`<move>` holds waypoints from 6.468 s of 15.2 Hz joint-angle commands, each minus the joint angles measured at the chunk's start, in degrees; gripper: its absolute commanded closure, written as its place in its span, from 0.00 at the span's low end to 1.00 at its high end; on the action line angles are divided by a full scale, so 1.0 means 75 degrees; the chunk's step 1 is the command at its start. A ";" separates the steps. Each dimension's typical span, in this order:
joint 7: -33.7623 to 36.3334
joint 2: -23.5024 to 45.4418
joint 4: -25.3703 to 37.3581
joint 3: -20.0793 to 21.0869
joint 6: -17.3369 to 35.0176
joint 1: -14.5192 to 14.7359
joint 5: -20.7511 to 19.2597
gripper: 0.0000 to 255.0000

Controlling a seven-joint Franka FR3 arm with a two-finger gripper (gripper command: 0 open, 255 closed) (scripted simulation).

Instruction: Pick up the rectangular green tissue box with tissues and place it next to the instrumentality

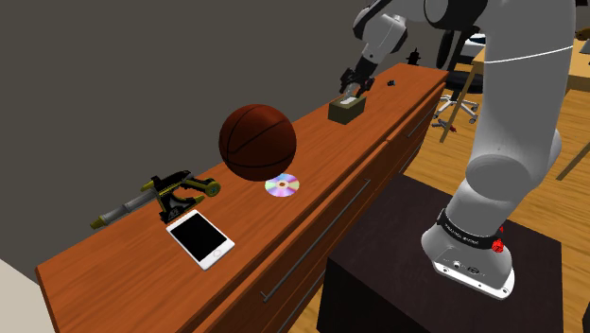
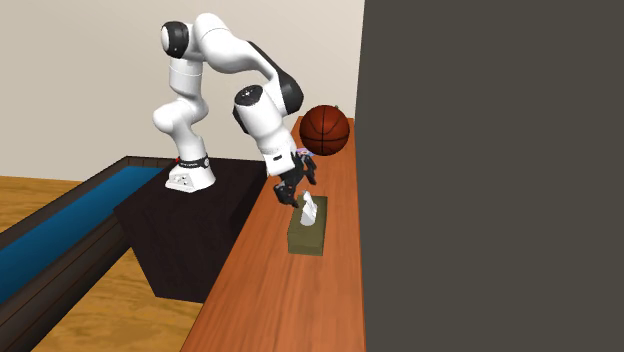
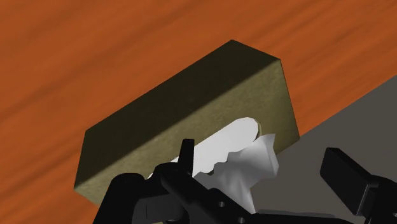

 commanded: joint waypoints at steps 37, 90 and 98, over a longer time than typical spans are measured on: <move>0.1022 -0.0729 0.1006 -0.0296 -0.1377 0.0125 -0.0846 1.00; 0.6969 -0.8809 -0.4738 0.3241 -0.1318 0.1279 -0.3870 1.00; 0.7196 -0.9268 -0.5649 0.3580 -0.0804 0.1352 -0.3710 1.00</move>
